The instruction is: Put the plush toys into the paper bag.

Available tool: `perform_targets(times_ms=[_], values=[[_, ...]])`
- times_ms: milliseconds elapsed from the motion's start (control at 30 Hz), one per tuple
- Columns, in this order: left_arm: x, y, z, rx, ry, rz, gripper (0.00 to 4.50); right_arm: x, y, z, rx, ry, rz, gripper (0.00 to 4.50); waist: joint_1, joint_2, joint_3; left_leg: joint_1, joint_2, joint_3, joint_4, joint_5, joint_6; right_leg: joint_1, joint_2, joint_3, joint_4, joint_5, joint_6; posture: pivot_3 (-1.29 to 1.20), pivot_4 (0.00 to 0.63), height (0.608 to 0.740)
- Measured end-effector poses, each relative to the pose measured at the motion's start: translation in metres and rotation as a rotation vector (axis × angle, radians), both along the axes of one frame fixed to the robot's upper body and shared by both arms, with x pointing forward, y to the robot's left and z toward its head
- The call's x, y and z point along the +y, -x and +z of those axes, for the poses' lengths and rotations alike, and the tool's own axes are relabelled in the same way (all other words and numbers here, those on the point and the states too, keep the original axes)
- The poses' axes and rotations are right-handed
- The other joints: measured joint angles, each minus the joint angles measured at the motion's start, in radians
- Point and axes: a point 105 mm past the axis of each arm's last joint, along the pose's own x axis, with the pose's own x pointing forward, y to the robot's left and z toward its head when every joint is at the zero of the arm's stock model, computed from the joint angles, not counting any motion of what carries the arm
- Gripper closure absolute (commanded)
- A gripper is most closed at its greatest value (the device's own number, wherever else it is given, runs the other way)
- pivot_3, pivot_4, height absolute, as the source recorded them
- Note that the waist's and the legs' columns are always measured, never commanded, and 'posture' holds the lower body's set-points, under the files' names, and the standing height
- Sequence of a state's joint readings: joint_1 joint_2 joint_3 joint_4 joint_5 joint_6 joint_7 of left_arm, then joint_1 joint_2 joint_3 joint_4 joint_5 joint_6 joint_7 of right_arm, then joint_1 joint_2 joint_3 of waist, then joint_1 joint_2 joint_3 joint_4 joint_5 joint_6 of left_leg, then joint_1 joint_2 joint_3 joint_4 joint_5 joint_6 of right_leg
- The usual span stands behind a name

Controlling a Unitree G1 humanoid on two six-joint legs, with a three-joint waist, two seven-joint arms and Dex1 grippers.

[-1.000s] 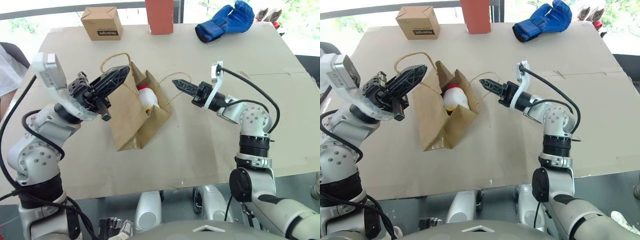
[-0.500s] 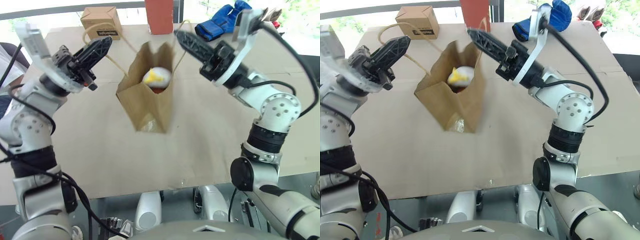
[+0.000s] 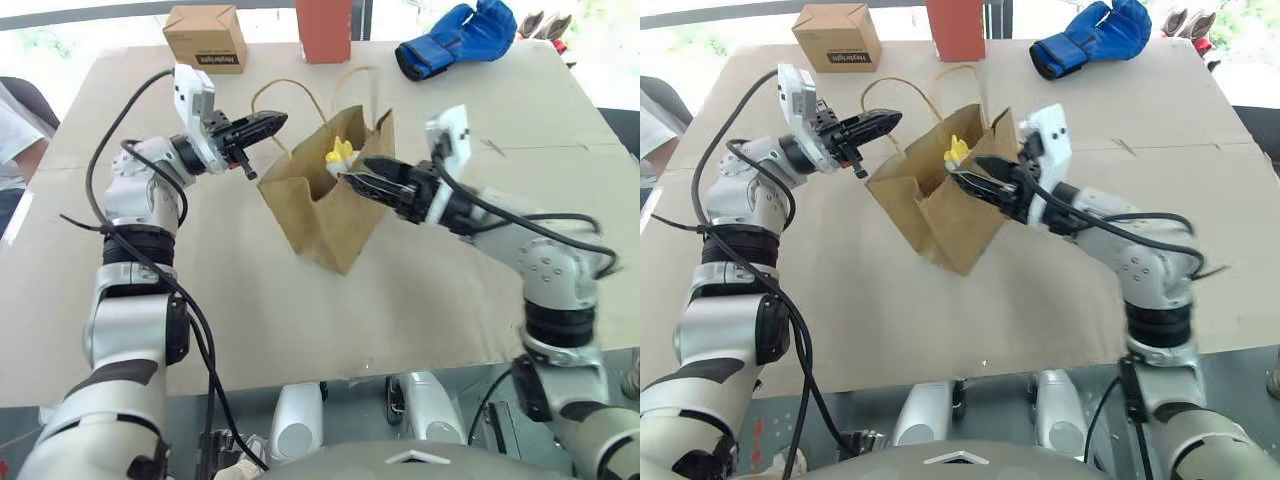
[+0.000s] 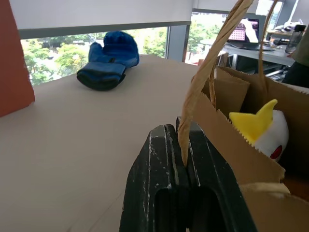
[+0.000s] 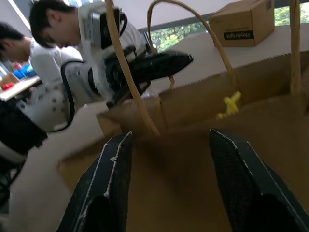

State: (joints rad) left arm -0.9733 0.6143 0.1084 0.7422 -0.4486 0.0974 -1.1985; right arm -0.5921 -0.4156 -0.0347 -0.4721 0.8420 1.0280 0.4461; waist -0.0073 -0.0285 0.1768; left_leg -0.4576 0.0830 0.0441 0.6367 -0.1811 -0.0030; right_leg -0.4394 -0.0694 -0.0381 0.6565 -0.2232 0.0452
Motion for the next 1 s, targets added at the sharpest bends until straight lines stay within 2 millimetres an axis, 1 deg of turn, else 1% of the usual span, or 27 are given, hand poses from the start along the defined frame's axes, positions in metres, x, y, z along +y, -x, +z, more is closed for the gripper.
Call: perform_targets(times_ms=[67,100,167,200,233,267,300,333,367,400,433,467,500,533,567,600,633,667,700,800,833,933,967,1000], values=[[0.005,0.001,0.010,-0.043,-0.012,0.007,4.50,-0.014,0.009,0.005,-0.028,0.030,0.013,2.45,-0.005,0.000,0.000,0.002,0.000,0.000,-0.001,0.000,0.000,0.001,0.000,0.000,0.000,0.000,0.000,0.00,0.150,0.714],[0.003,0.000,0.013,-0.055,-0.013,0.000,4.50,-0.019,0.015,0.006,-0.033,0.043,0.029,2.45,-0.007,0.000,0.000,0.003,0.000,0.001,-0.001,0.000,0.000,0.001,0.000,0.000,0.001,0.000,0.000,0.00,0.150,0.714],[0.004,-0.001,0.014,-0.051,-0.008,-0.005,4.50,-0.025,0.023,0.000,-0.022,0.104,0.059,2.45,-0.008,0.000,0.000,0.005,0.001,0.000,-0.002,0.000,0.000,0.001,0.001,0.000,0.002,-0.001,0.001,0.00,0.150,0.714],[0.004,0.001,0.014,-0.037,0.000,-0.035,3.76,-0.028,0.024,-0.005,-0.018,0.143,0.051,2.68,-0.009,0.000,0.000,0.005,0.001,0.000,-0.001,0.000,0.000,0.001,0.001,0.001,0.002,-0.002,0.002,0.00,0.150,0.714],[0.003,0.004,0.014,-0.027,0.005,-0.062,3.46,-0.029,0.022,-0.009,-0.011,0.161,0.038,2.96,-0.009,0.000,0.000,0.005,0.001,0.000,-0.001,0.000,0.000,0.001,0.001,0.001,0.002,-0.002,0.002,0.00,0.150,0.714],[0.003,0.007,0.013,-0.009,0.006,-0.089,3.02,-0.028,0.019,-0.013,-0.014,0.182,0.027,3.27,-0.010,0.000,0.000,0.005,0.001,0.001,-0.001,0.000,0.000,0.001,0.001,0.001,0.002,-0.002,0.002,0.00,0.150,0.714],[0.004,0.013,0.011,0.013,-0.004,-0.131,2.52,-0.022,0.016,-0.026,-0.006,0.223,0.029,3.77,-0.012,0.000,0.000,0.005,0.001,0.001,-0.001,0.000,0.000,0.001,0.001,0.001,0.002,-0.002,0.002,0.00,0.150,0.714],[0.005,0.016,0.010,0.026,-0.008,-0.140,2.05,-0.019,0.015,-0.032,0.001,0.238,0.033,4.25,-0.011,0.000,0.000,0.004,0.001,0.001,-0.001,0.000,0.000,0.001,0.001,0.002,0.002,-0.001,0.001,0.00,0.150,0.714],[0.011,0.021,0.007,0.061,-0.015,-0.145,1.65,-0.013,0.013,-0.038,0.000,0.250,0.039,4.50,-0.012,0.000,0.000,0.004,0.001,0.001,-0.001,0.000,0.000,0.001,0.001,0.002,0.002,-0.001,0.001,0.00,0.150,0.714],[0.013,0.023,0.006,0.075,-0.017,-0.148,1.32,-0.011,0.013,-0.040,-0.001,0.252,0.042,4.50,-0.012,0.000,0.000,0.004,0.001,0.001,-0.001,0.000,0.000,0.001,0.001,0.002,0.002,-0.001,0.001,0.00,0.150,0.714],[0.023,0.032,0.000,0.131,-0.033,-0.154,0.80,-0.003,0.011,-0.045,-0.015,0.259,0.053,4.50,-0.017,0.000,0.000,0.004,0.001,0.001,-0.001,0.000,0.000,0.001,0.002,0.003,0.002,-0.001,0.001,0.00,0.150,0.714],[0.028,0.037,-0.003,0.160,-0.036,-0.156,0.37,0.000,0.010,-0.049,-0.016,0.270,0.057,4.50,-0.016,0.000,0.000,0.004,0.001,0.001,-0.001,0.000,0.000,0.001,0.002,0.002,0.003,-0.001,0.000,0.00,0.150,0.714],[0.033,0.042,-0.006,0.192,-0.043,-0.155,0.06,0.003,0.009,-0.053,-0.020,0.281,0.061,4.50,-0.015,0.000,0.000,0.004,0.001,0.001,-0.001,0.000,0.000,0.000,0.002,0.002,0.002,-0.001,0.000,0.00,0.150,0.714],[0.044,0.054,-0.012,0.250,-0.060,-0.142,0.06,0.009,0.009,-0.056,-0.031,0.285,0.079,4.50,-0.014,0.000,0.000,0.004,0.001,0.001,-0.001,0.000,0.000,0.000,0.001,0.002,0.002,-0.001,0.001,0.00,0.150,0.714],[0.047,0.058,-0.013,0.269,-0.059,-0.140,0.06,0.011,0.009,-0.056,-0.036,0.282,0.083,4.50,-0.014,0.000,0.000,0.004,0.001,0.001,-0.001,0.000,0.000,0.000,0.001,0.002,0.002,-0.001,0.001,0.00,0.150,0.714],[0.055,0.071,-0.017,0.305,-0.065,-0.132,0.06,0.018,0.008,-0.057,-0.046,0.275,0.102,4.50,-0.019,0.000,0.000,0.004,0.002,0.002,-0.001,0.000,0.000,0.000,0.001,0.003,0.002,-0.001,0.001,0.00,0.150,0.714],[0.059,0.087,-0.027,0.362,-0.076,-0.136,0.06,0.024,0.010,-0.056,-0.061,0.267,0.125,4.50,-0.023,0.000,0.000,0.004,0.002,0.002,-0.001,0.000,0.000,0.001,0.001,0.003,0.002,-0.001,0.000,0.00,0.150,0.714],[0.058,0.093,-0.032,0.387,-0.073,-0.144,0.06,0.025,0.009,-0.057,-0.065,0.266,0.128,4.50,-0.022,0.000,0.000,0.005,0.002,0.002,-0.001,0.000,0.000,0.001,0.001,0.003,0.002,-0.001,0.001,0.00,0.150,0.714],[0.054,0.101,-0.040,0.414,-0.063,-0.146,0.06,0.028,0.008,-0.058,-0.068,0.266,0.142,4.50,-0.014,0.000,0.000,0.004,0.002,0.001,-0.001,0.000,0.000,0.001,0.000,0.002,0.002,-0.001,0.001,0.00,0.150,0.714],[0.041,0.106,-0.058,0.440,-0.052,-0.142,0.06,0.038,0.011,-0.055,-0.085,0.241,0.177,4.50,0.007,0.000,0.000,0.004,0.002,0.001,0.002,0.000,0.000,0.002,0.000,0.001,0.003,-0.004,-0.002,0.00,0.150,0.714],[0.034,0.107,-0.063,0.439,-0.049,-0.148,0.06,0.041,0.011,-0.053,-0.097,0.236,0.190,4.50,0.012,0.000,0.000,0.004,0.002,0.001,0.003,0.000,0.000,0.002,0.000,0.001,0.003,-0.004,-0.002,0.00,0.150,0.714],[0.014,0.109,-0.066,0.422,-0.016,-0.184,0.06,0.046,0.007,-0.052,-0.106,0.228,0.189,4.50,0.020,0.000,0.000,0.005,0.002,0.001,0.006,0.000,0.000,0.004,0.000,0.001,0.003,-0.004,-0.002,0.00,0.150,0.714],[0.009,0.108,-0.066,0.412,-0.008,-0.182,0.06,0.049,0.006,-0.053,-0.107,0.221,0.191,4.50,0.021,0.000,0.000,0.005,0.002,0.001,0.006,0.000,0.000,0.004,0.000,0.001,0.003,-0.004,-0.002,0.00,0.150,0.714],[0.001,0.106,-0.067,0.400,0.004,-0.180,0.06,0.054,0.003,-0.054,-0.106,0.221,0.192,4.50,0.021,0.000,0.000,0.006,0.002,0.001,0.006,0.000,0.000,0.006,0.000,0.001,0.003,-0.004,-0.002,0.00,0.150,0.714]])
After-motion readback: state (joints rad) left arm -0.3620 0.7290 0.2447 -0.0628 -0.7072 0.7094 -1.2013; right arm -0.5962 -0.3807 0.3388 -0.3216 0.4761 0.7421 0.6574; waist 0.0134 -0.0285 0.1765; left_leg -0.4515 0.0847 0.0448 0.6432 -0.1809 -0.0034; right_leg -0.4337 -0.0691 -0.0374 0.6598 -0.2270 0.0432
